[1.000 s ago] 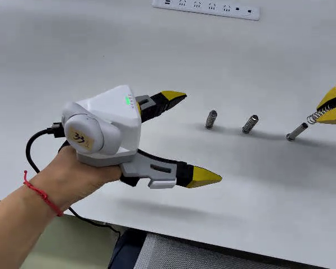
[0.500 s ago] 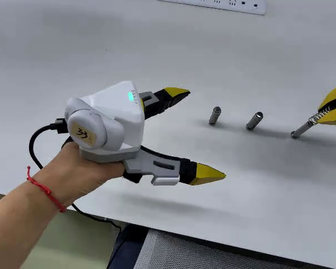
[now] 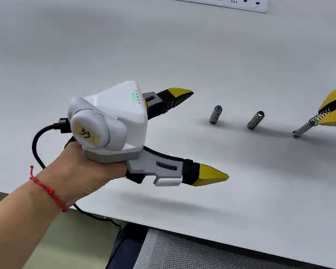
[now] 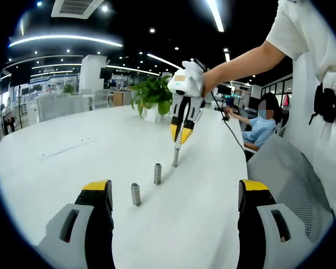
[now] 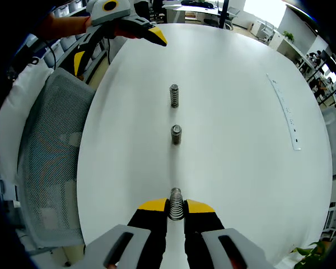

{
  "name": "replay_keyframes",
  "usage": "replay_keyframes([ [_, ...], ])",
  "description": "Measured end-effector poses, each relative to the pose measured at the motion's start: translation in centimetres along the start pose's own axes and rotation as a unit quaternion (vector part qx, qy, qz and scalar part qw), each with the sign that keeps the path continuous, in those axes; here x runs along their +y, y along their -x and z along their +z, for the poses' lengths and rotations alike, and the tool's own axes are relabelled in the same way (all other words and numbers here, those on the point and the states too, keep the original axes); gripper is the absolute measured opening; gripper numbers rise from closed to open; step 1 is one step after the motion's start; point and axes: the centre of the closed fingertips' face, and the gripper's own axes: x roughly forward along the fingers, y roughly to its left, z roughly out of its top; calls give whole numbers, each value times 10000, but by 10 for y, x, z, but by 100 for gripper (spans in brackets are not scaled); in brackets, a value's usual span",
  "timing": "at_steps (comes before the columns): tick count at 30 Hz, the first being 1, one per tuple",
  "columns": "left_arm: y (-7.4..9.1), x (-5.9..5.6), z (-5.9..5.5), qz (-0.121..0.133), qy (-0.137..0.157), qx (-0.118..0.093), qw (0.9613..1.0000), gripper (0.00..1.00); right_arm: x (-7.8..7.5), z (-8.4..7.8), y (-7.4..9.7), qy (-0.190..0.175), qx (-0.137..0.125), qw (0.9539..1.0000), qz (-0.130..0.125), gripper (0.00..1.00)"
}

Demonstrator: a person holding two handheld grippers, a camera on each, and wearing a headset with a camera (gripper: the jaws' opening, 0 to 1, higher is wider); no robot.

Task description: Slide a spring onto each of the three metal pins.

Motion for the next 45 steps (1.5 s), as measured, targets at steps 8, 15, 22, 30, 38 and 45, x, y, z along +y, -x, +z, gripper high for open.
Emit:
replay_keyframes([
  [8, 1, 2, 0, -14, 24, -14, 10000, 92, -1, 1, -3, -33, -4, 10000, 23, 7],
  [15, 2, 4, 0, -20, 33, -30, 10000, 92, 0, 3, -7, -11, 15, 10000, 30, 7],
  [22, 1, 2, 0, -43, 64, -48, 10000, 92, 0, 2, -11, 91, 60, 9999, 35, 7],
  [30, -1, 1, 1, -52, 65, -70, 9999, 92, 0, 0, -18, 64, 52, 9999, 75, 7],
  [38, 0, 2, 1, -44, 70, -61, 9999, 92, 2, 0, -25, 111, 79, 9999, 61, 8],
  [45, 0, 3, 1, -35, 86, -71, 9999, 91, 4, 1, -32, 176, 129, 9998, 36, 8],
])
